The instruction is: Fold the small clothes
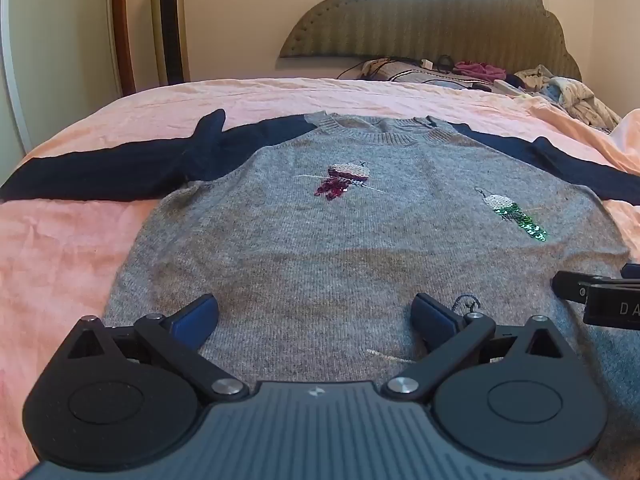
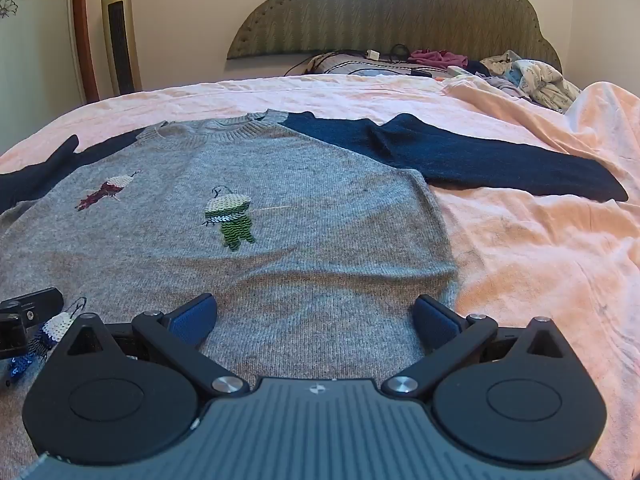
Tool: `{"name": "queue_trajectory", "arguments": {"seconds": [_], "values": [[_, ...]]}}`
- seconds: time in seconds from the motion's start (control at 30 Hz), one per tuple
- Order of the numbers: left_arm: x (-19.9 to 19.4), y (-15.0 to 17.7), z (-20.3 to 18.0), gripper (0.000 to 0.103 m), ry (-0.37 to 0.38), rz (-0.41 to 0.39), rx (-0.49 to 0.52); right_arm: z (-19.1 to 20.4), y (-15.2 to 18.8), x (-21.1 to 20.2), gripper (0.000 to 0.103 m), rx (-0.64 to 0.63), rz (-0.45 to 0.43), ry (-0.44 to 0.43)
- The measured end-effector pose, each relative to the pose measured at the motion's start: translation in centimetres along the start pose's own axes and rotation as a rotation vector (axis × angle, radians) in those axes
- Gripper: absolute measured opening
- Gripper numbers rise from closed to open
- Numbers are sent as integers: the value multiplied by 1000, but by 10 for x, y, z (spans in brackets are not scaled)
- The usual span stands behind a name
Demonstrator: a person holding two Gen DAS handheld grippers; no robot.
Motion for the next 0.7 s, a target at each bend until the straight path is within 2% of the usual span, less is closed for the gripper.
{"name": "queue_trajectory", "arguments": {"seconds": [0.37,0.7], "values": [[4,-1,-4,103,-9,14,-4,-2,1,0,103,0,1,1],[1,0,-2,103,-8,-7,-20,0,1,0,103,-5,-1,12]]}}
Point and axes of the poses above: each gripper's, at about its wrist camera, not at the fingertips, and x roughly the way its jaws point, z to its left, y to its underside, the point moved 9 cm from there along x, roughly the way its jaws point, and after that the axes turned 5 degrees about -y, right-handed, at the moved point
